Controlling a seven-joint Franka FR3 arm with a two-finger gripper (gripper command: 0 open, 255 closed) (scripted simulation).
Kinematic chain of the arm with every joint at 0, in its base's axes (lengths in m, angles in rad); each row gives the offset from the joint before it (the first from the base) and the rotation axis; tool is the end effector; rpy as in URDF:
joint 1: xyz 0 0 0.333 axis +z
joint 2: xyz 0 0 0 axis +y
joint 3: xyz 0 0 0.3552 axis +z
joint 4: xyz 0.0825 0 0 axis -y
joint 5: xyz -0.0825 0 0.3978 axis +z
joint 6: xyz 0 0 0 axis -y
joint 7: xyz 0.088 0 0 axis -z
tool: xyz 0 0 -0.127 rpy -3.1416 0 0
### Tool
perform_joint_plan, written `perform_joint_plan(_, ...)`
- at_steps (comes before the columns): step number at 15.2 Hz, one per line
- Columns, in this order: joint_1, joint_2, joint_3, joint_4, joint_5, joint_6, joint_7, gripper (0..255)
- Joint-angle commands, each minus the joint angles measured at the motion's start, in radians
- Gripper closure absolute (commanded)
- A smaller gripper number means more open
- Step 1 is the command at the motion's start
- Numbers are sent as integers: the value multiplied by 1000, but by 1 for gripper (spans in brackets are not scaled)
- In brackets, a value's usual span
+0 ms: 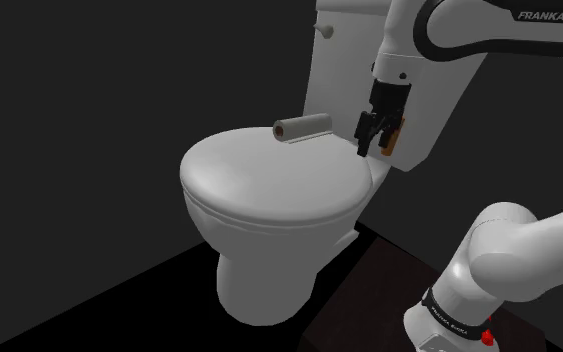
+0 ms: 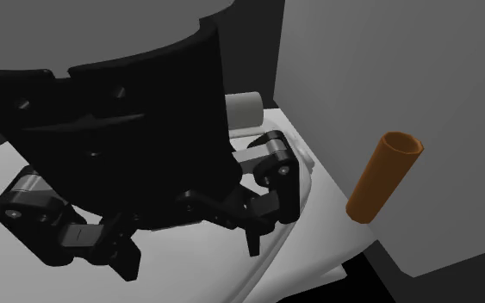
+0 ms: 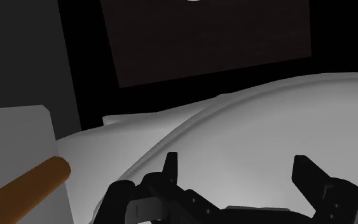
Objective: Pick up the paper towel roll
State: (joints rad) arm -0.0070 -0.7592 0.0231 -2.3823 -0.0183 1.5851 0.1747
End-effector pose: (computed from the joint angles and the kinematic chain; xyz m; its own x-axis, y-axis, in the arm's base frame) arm 0.3000 0.0045 0.5788 0.9859 -0.1644 -0.0316 -0.1631 -0.9858 0.0403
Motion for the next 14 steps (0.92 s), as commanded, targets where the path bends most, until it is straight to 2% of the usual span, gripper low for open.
perform_joint_plan(1,0,0,0,0,0,0,0,0)
perform_joint_plan(7,-97,214,109,159,79,81,395,0)
perform_joint_plan(14,-203,460,180,390,87,135,837,0)
